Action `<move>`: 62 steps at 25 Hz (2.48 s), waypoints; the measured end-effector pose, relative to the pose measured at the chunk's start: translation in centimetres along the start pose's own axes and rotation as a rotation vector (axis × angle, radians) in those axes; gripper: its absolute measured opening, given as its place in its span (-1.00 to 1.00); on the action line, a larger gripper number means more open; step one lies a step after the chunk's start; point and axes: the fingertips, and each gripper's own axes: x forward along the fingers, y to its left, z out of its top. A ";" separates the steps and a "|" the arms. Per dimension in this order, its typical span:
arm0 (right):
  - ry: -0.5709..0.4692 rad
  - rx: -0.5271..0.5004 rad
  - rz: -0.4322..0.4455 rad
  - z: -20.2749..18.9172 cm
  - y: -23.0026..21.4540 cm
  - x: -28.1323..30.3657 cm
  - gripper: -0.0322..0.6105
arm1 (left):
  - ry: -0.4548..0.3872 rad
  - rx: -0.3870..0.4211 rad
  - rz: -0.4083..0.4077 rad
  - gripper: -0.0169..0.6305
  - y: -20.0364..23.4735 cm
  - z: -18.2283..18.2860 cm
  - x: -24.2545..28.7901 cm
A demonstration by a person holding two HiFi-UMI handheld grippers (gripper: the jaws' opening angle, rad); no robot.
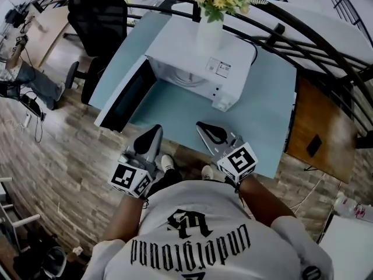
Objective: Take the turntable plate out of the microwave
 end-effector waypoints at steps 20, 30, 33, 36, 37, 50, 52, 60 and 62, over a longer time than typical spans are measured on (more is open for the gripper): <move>0.031 0.217 -0.178 -3.2 -2.6 11.9 -0.85 | 0.034 0.021 -0.187 -0.80 10.6 -1.2 2.4; 0.062 0.561 -0.175 -10.8 -8.3 16.3 -0.65 | 0.085 0.004 -0.188 -0.80 12.9 -3.9 6.8; 0.052 0.674 -0.186 -13.1 -9.9 17.3 -0.61 | 0.101 -0.002 -0.187 -0.80 13.4 -4.8 7.9; 0.048 0.764 -0.212 -15.7 -11.5 18.4 -0.58 | 0.119 -0.011 -0.184 -0.80 14.1 -5.9 9.1; 0.053 0.783 -0.221 -16.6 -12.0 18.7 -0.56 | 0.125 -0.015 -0.182 -0.80 14.3 -6.3 9.5; -0.012 1.156 -0.333 -24.7 -16.7 22.3 -0.44 | 0.186 -0.059 -0.172 -0.80 15.8 -11.8 13.2; -0.033 1.216 -0.346 -25.3 -17.1 22.8 -0.44 | 0.195 -0.066 -0.170 -0.80 16.0 -12.5 13.6; -0.126 1.403 -0.409 -26.8 -18.9 23.6 -0.44 | 0.211 -0.090 -0.160 -0.80 16.7 -14.0 14.4; -0.148 1.461 -0.426 -27.4 -19.2 23.6 -0.44 | 0.216 -0.095 -0.157 -0.80 16.9 -14.4 14.5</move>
